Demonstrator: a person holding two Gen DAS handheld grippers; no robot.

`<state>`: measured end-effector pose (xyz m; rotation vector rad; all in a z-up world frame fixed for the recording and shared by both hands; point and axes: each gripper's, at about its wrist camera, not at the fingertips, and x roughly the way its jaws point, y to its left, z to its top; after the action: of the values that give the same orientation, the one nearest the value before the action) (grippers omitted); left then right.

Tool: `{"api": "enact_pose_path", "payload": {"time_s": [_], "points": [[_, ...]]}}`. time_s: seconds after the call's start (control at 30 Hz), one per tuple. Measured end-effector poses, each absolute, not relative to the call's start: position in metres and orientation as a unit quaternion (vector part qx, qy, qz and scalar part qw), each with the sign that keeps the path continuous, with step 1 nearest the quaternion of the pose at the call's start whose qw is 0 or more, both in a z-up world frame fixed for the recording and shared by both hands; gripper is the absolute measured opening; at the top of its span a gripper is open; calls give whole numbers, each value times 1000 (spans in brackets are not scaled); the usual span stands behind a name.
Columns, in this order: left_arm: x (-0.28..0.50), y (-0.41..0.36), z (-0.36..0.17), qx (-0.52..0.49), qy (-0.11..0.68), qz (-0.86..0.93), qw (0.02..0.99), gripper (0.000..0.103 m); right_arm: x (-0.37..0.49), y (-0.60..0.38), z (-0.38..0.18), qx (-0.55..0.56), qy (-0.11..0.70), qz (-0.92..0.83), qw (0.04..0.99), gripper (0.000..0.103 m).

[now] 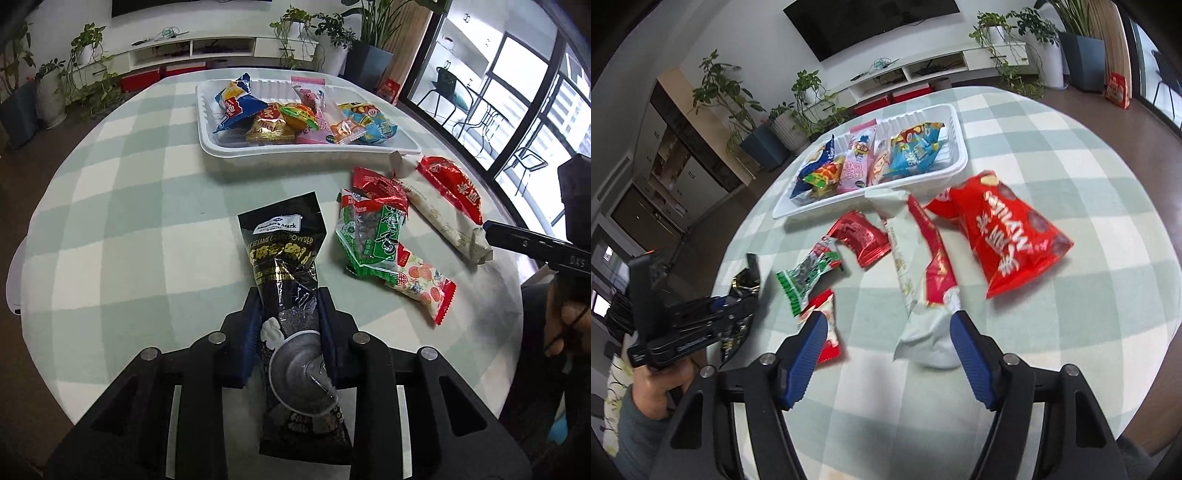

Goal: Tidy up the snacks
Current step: 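Grasp the long white-red packet with the right tool while the left tool holds the black packet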

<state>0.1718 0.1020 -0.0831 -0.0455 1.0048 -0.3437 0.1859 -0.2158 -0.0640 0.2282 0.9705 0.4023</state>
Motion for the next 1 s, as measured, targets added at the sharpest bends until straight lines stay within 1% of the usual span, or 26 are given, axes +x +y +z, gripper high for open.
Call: {"api": "enact_pose_path", "payload": {"time_s": [0.13,0.3,0.4,0.47,0.53,0.57,0.7,0.77,0.9,0.93,1.0], "points": [[172,104,-83,-30,477,-168,862,27,203,-207,-59,74,465,192,861,73],[172,105,-84,-33,478,-170,861,27,225,-194,-73,24,496,177,850,71],[173,105,-85,-34,478,-172,860,27,232,-184,-83,-5,514,173,840,68],[173,104,-86,-33,479,-173,860,27,232,-180,-90,-26,523,167,835,63],[174,104,-87,-32,480,-174,859,27,230,-178,-92,-42,521,165,837,61],[174,104,-87,-32,481,-174,859,27,228,-177,-93,-51,519,162,838,58],[175,102,-88,-32,481,-176,858,27,226,-176,-93,-71,518,151,839,50],[175,102,-89,-32,482,-176,858,27,224,-174,-94,-87,514,150,840,42],[175,102,-90,-32,483,-176,857,27,223,-172,-93,-86,510,158,841,35],[175,102,-90,-32,483,-176,857,27,222,-173,-93,-84,510,160,841,29],[176,102,-90,-32,483,-175,857,27,220,-173,-92,-81,510,160,841,27]]}}
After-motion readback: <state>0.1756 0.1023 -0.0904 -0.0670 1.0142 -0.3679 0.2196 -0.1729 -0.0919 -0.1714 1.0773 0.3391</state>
